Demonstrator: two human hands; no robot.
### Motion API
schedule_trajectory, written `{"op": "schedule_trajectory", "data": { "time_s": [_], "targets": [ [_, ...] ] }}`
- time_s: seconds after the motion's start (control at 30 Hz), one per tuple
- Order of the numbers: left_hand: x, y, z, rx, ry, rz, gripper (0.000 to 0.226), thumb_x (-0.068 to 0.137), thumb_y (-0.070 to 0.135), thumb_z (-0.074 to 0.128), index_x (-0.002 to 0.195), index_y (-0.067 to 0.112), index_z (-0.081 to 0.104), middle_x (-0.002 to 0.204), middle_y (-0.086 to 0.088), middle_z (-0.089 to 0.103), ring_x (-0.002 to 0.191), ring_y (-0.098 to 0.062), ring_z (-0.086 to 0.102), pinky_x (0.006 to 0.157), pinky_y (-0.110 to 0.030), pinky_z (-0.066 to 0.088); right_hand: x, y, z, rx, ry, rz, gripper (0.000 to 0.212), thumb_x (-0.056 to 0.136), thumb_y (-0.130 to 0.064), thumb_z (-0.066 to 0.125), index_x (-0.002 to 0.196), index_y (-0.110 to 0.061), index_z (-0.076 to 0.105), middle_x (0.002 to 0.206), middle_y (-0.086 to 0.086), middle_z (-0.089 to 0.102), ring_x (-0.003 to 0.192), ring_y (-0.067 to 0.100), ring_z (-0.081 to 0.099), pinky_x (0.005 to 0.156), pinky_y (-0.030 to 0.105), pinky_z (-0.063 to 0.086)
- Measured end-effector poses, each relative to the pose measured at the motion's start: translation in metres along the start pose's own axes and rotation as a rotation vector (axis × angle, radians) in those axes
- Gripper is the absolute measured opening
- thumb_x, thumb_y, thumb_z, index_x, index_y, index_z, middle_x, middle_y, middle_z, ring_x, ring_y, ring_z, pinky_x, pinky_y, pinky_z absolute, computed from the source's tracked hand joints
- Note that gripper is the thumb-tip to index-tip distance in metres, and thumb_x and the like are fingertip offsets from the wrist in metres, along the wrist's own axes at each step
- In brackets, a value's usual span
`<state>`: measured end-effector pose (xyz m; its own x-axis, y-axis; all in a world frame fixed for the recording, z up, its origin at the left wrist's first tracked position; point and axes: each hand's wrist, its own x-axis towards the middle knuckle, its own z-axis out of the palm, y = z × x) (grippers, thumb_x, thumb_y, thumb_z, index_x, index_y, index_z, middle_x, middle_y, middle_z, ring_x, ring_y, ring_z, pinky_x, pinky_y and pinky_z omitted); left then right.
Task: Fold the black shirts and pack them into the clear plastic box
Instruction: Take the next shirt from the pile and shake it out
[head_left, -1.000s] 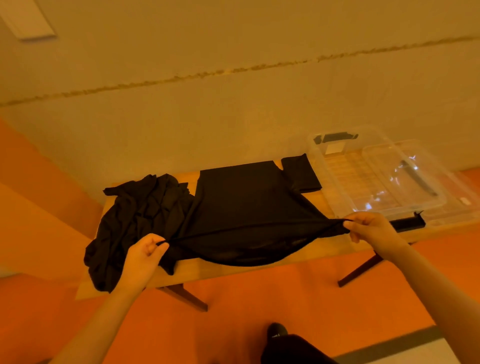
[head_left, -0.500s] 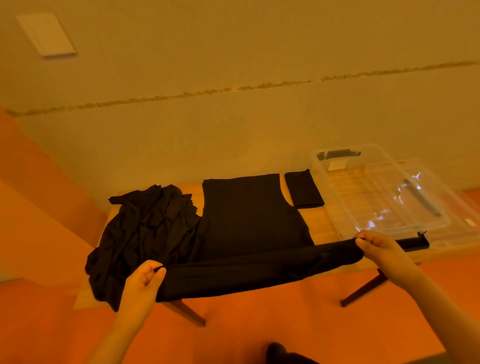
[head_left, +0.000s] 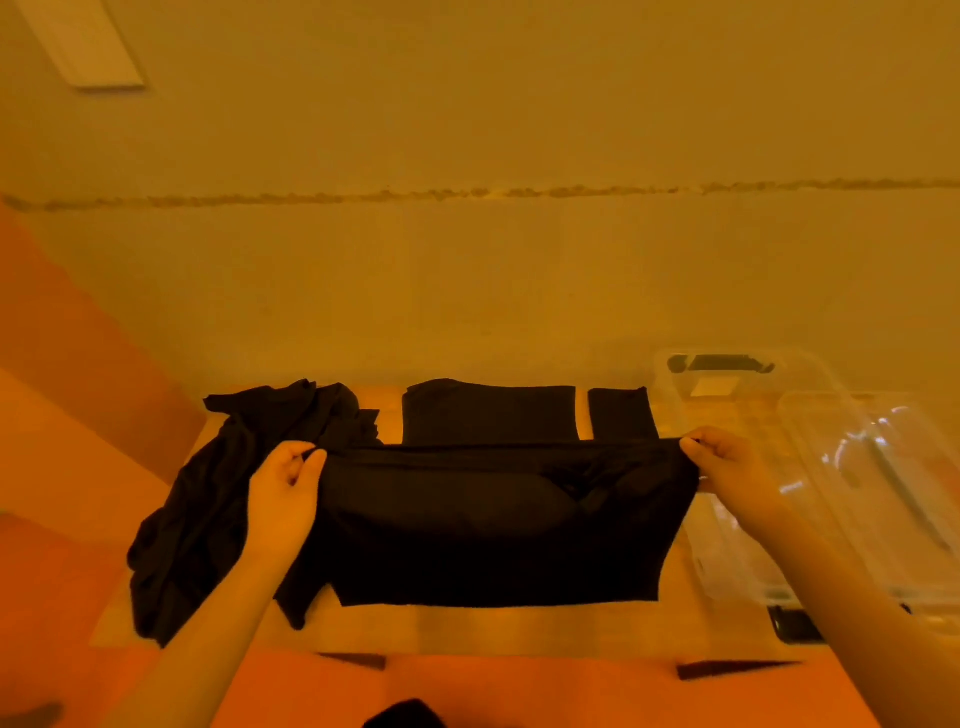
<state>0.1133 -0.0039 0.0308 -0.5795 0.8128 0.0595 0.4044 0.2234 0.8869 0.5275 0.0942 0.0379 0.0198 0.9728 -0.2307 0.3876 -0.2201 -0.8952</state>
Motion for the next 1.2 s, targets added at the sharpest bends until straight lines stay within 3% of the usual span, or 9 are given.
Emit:
{"op": "schedule_trajectory", "data": {
  "time_s": [0.3, 0.4, 0.53, 0.6, 0.67, 0.8, 0.9, 1.0, 1.2],
  "targets": [
    [0.13, -0.018, 0.074, 0.018, -0.007, -0.093, 0.014, 0.093, 0.015, 0.054, 0.086, 0.004, 0.057, 0.073, -0.014, 0.053, 0.064, -0.019, 0.049, 0.067, -0.036, 0.04, 0.145, -0.011, 0.041, -0.106, 0.022, 0.084, 0.023, 0.095, -0.014, 0.049, 0.075, -0.011, 0.058, 0.073, 0.009, 0.054, 0.077, 0.023, 0.053, 0.067, 0.035, 0.044],
    [0.179, -0.033, 0.107, 0.043, -0.04, -0.169, 0.019, 0.095, 0.019, 0.052, 0.1, 0.002, 0.058, 0.086, -0.008, 0.059, 0.08, -0.02, 0.055, 0.077, -0.035, 0.043, 0.197, -0.006, 0.058, -0.219, 0.045, 0.104, 0.026, 0.095, -0.018, 0.05, 0.071, -0.016, 0.059, 0.07, 0.004, 0.056, 0.079, 0.025, 0.055, 0.072, 0.039, 0.044],
    [0.22, -0.049, 0.146, 0.154, -0.051, -0.316, 0.031, 0.096, 0.02, 0.05, 0.121, 0.002, 0.05, 0.111, -0.013, 0.058, 0.102, -0.026, 0.055, 0.082, -0.034, 0.042, 0.246, 0.004, 0.088, -0.395, 0.155, 0.167, 0.026, 0.097, -0.018, 0.046, 0.115, -0.003, 0.057, 0.106, 0.017, 0.062, 0.097, 0.034, 0.057, 0.076, 0.033, 0.039],
    [0.22, -0.06, 0.158, 0.238, -0.065, -0.252, 0.033, 0.095, 0.018, 0.05, 0.124, 0.002, 0.048, 0.12, -0.017, 0.056, 0.111, -0.031, 0.053, 0.087, -0.036, 0.043, 0.25, 0.009, 0.108, -0.406, 0.23, 0.172, 0.034, 0.096, -0.014, 0.047, 0.127, -0.002, 0.048, 0.115, 0.019, 0.058, 0.106, 0.035, 0.055, 0.079, 0.035, 0.04],
    [0.197, -0.069, 0.166, 0.401, -0.177, 0.03, 0.032, 0.095, 0.02, 0.047, 0.121, 0.003, 0.052, 0.12, -0.018, 0.056, 0.114, -0.033, 0.051, 0.098, -0.042, 0.041, 0.232, 0.019, 0.131, -0.469, 0.222, 0.088, 0.038, 0.095, -0.014, 0.048, 0.131, -0.003, 0.045, 0.126, 0.017, 0.053, 0.117, 0.032, 0.05, 0.093, 0.039, 0.043],
    [0.133, -0.088, 0.18, 0.716, -0.591, 0.527, 0.049, 0.095, 0.04, 0.027, 0.124, 0.012, 0.055, 0.132, -0.009, 0.054, 0.124, -0.026, 0.047, 0.109, -0.034, 0.025, 0.17, 0.04, 0.17, -0.78, -0.043, -0.265, 0.048, 0.092, -0.022, 0.056, 0.137, -0.011, 0.044, 0.143, 0.009, 0.042, 0.133, 0.026, 0.038, 0.107, 0.033, 0.026],
    [0.129, -0.11, 0.181, 0.92, -0.647, 0.455, 0.06, 0.095, 0.049, 0.016, 0.137, 0.016, 0.044, 0.147, -0.004, 0.035, 0.138, -0.025, 0.028, 0.111, -0.039, 0.021, 0.162, 0.057, 0.173, -0.943, -0.239, -0.229, 0.058, 0.097, -0.044, 0.034, 0.148, -0.021, 0.019, 0.156, 0.0, 0.012, 0.144, 0.018, 0.008, 0.112, 0.03, 0.005],
    [0.146, -0.122, 0.176, 0.978, -0.582, 0.332, 0.069, 0.093, 0.055, 0.002, 0.144, 0.015, 0.027, 0.151, -0.004, 0.02, 0.138, -0.023, 0.013, 0.108, -0.045, 0.017, 0.178, 0.068, 0.167, -1.032, -0.295, -0.184, 0.089, 0.076, -0.07, -0.017, 0.149, -0.023, 0.003, 0.157, -0.003, -0.003, 0.138, 0.01, -0.014, 0.112, 0.031, -0.005],
    [0.146, -0.121, 0.174, 0.972, -0.56, 0.299, 0.067, 0.091, 0.054, 0.01, 0.146, 0.016, 0.018, 0.154, -0.011, 0.015, 0.14, -0.025, 0.004, 0.112, -0.044, 0.01, 0.186, 0.061, 0.179, -1.085, -0.208, -0.089, 0.069, 0.093, -0.057, 0.007, 0.149, -0.017, 0.001, 0.158, 0.002, -0.004, 0.143, 0.015, -0.012, 0.115, 0.035, -0.004]
  ]
}}
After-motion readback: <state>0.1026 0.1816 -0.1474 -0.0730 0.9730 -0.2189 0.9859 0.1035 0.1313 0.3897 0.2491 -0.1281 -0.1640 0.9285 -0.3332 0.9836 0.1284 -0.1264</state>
